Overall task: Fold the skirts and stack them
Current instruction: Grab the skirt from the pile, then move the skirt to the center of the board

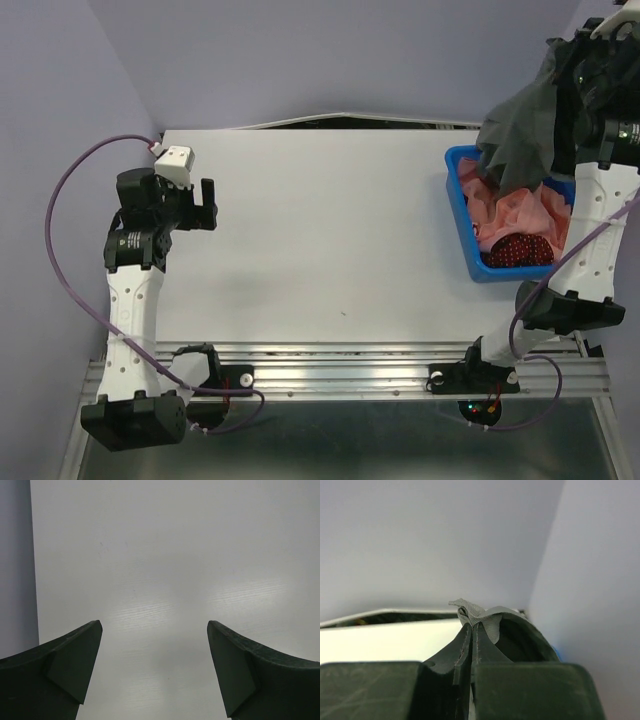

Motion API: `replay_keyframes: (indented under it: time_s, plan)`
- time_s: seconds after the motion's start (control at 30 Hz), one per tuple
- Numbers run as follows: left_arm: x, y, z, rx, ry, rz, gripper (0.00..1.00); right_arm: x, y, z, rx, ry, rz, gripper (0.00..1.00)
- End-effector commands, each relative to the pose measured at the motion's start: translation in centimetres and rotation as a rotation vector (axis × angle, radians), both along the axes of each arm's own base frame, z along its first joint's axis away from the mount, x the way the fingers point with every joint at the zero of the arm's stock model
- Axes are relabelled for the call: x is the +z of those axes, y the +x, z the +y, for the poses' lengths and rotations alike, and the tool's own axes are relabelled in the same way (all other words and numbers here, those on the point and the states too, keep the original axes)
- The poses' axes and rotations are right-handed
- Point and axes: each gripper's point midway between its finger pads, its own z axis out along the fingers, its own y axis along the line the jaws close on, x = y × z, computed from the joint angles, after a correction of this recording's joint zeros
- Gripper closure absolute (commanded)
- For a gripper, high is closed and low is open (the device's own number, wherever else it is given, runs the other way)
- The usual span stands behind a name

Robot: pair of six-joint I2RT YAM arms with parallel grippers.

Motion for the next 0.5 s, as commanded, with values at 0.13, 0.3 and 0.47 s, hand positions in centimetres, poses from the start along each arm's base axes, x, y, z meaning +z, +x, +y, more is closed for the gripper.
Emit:
replay_keyframes:
  time_s: [0.13,0.3,0.47]
  plan:
    - [4.4,1.1,-0.9,-0.038,-0.038,-0.116,0.02,16.3,-8.5,9.3,0.445,0.148,-0.536,0.99]
    - [6.5,1.2,-1.0,-0.024,-0.065,-0.174,0.01,18.7,-11.4,12.8,0.685,0.333,-0.592,0.99]
    - [8.9,0.7,-1.4,-0.035,-0.102,-0.257,0.01,16.3,-10.7,15.9,0.843,0.459,-0.489,0.99]
